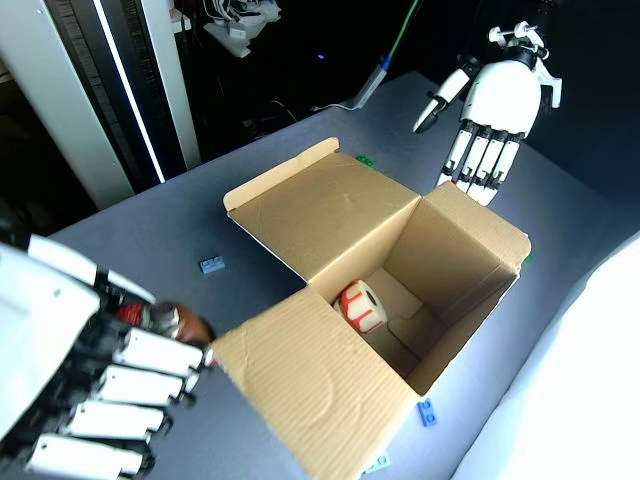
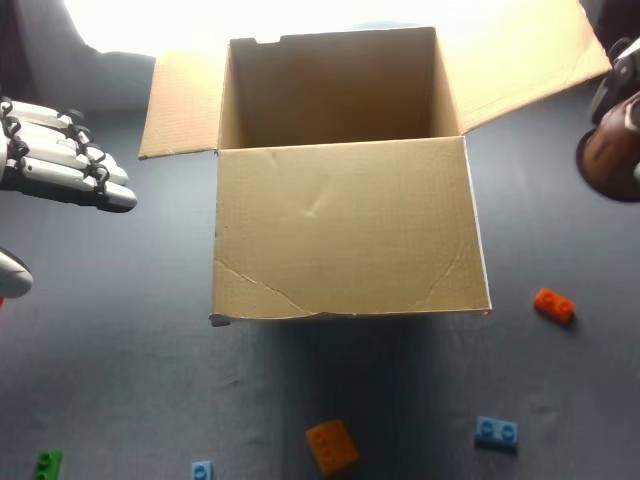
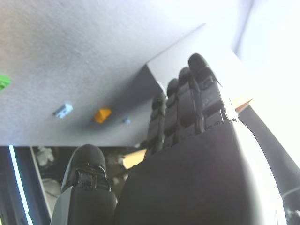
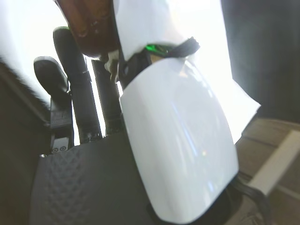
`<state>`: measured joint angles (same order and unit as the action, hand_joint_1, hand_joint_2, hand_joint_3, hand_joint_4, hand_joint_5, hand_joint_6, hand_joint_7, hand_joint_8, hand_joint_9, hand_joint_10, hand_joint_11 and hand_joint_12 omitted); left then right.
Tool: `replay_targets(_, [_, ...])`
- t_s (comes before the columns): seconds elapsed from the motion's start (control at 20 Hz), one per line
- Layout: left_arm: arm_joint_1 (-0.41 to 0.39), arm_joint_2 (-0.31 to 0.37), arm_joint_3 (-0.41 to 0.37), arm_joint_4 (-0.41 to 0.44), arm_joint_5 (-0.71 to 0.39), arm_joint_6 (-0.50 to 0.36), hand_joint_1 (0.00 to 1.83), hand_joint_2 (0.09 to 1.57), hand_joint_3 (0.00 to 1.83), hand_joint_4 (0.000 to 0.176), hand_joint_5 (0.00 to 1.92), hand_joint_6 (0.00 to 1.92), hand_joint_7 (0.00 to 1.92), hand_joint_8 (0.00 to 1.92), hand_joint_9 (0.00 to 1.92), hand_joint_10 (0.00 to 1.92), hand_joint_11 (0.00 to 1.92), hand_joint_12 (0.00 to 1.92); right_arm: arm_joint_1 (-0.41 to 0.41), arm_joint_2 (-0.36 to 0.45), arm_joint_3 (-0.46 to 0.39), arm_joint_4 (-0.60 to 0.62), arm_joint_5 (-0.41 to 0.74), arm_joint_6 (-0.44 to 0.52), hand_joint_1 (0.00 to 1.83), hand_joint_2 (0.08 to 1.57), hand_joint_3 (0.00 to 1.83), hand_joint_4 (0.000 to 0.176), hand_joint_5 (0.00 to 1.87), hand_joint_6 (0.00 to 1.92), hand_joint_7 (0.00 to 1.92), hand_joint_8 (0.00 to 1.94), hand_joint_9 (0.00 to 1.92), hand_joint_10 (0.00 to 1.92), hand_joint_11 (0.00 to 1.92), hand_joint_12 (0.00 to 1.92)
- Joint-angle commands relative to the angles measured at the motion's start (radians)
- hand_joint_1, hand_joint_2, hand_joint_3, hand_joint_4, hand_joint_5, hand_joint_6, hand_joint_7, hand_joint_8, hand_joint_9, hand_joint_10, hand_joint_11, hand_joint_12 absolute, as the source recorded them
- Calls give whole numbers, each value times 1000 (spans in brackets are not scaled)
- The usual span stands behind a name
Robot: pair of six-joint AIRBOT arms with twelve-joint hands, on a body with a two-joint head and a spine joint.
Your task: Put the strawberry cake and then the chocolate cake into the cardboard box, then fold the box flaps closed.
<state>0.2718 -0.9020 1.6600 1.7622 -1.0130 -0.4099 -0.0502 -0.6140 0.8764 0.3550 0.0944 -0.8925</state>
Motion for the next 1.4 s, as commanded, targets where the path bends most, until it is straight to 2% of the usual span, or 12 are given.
replay_targets(0.0, [-7, 3, -1, -73, -5, 4, 0, 1232, 2, 29, 66, 3, 102, 3, 131, 4, 0, 599, 18, 21, 4, 4, 96, 9, 1200, 1176, 0, 0, 838, 1122, 901, 1264, 650, 1362, 302, 1882])
replay_targets(0.15, [-1, 3, -8, -73, -1, 8, 0, 1237, 2, 23, 100, 13, 124, 8, 144, 7, 0, 620, 11, 27, 4, 4, 92, 11, 1196, 1182, 1, 0, 822, 1148, 889, 1279, 633, 1354, 280, 1880])
replay_targets(0.35, [2, 3, -13, -73, 0, 9, 0, 1234, 0, 22, 77, 0, 110, 0, 131, 1, 0, 585, -31, 39, 4, 5, 66, 39, 1204, 1167, 0, 0, 866, 1073, 906, 1261, 664, 1363, 322, 1888])
replay_targets(0.4, [2, 3, -13, -73, 1, 9, 0, 1237, 1, 23, 80, 1, 114, 1, 136, 3, 0, 627, -41, 43, 4, 5, 60, 46, 1204, 1168, 0, 0, 866, 1072, 904, 1262, 663, 1363, 323, 1888])
replay_targets(0.45, [2, 3, -13, -73, 1, 9, 0, 1230, 0, 32, 89, 3, 122, 3, 144, 4, 0, 654, -60, 51, 3, 5, 52, 48, 1198, 1175, 2, 0, 843, 1114, 894, 1271, 657, 1357, 321, 1878])
replay_targets(0.55, [2, 3, -13, -73, 1, 9, 0, 1227, 0, 31, 90, 2, 120, 1, 141, 2, 0, 640, -69, 69, -1, 5, 25, 48, 1197, 1175, 0, 0, 843, 1120, 897, 1265, 655, 1340, 327, 1873])
replay_targets(0.75, [4, 2, -13, -76, 1, 9, 0, 1221, 0, 31, 82, 0, 100, 0, 117, 0, 0, 597, -26, 116, -29, 4, 23, 30, 1195, 1174, 1, 0, 848, 1122, 891, 1261, 664, 1288, 316, 1830])
replay_targets(0.9, [6, 1, -12, -81, 2, 9, 0, 1220, 0, 29, 71, 1, 117, 4, 133, 5, 0, 634, 0, 115, -34, -19, 78, 5, 1196, 1177, 1, 0, 844, 1128, 888, 1268, 652, 1308, 305, 1846])
replay_targets(1.1, [11, -4, -13, -81, 4, 9, 0, 1222, 0, 25, 75, 1, 112, 0, 127, 1, 0, 592, 38, 76, -32, -112, 164, 18, 1197, 1178, 1, 0, 829, 1144, 896, 1256, 675, 1310, 330, 1849])
replay_targets(1.15, [11, -7, -12, -83, 5, 9, 0, 1218, 0, 25, 68, 0, 105, 0, 125, 0, 0, 604, 47, 61, -27, -135, 200, 21, 1312, 1182, 1, 0, 819, 1148, 897, 1218, 713, 1442, 333, 1841])
replay_targets(1.2, [11, -11, -10, -85, 5, 9, 0, 1220, 0, 24, 73, 2, 108, 1, 133, 3, 0, 628, 46, 48, -14, -136, 208, 21, 1220, 1179, 1, 0, 823, 1150, 900, 1244, 661, 1360, 320, 1843])
replay_targets(1.35, [20, -10, -8, -89, 8, 4, 0, 1227, 1, 25, 59, 1, 114, 1, 135, 1, 0, 618, 47, -29, 56, -137, 220, 66, 1200, 1170, 0, 0, 856, 1102, 906, 1244, 649, 1301, 308, 1845])
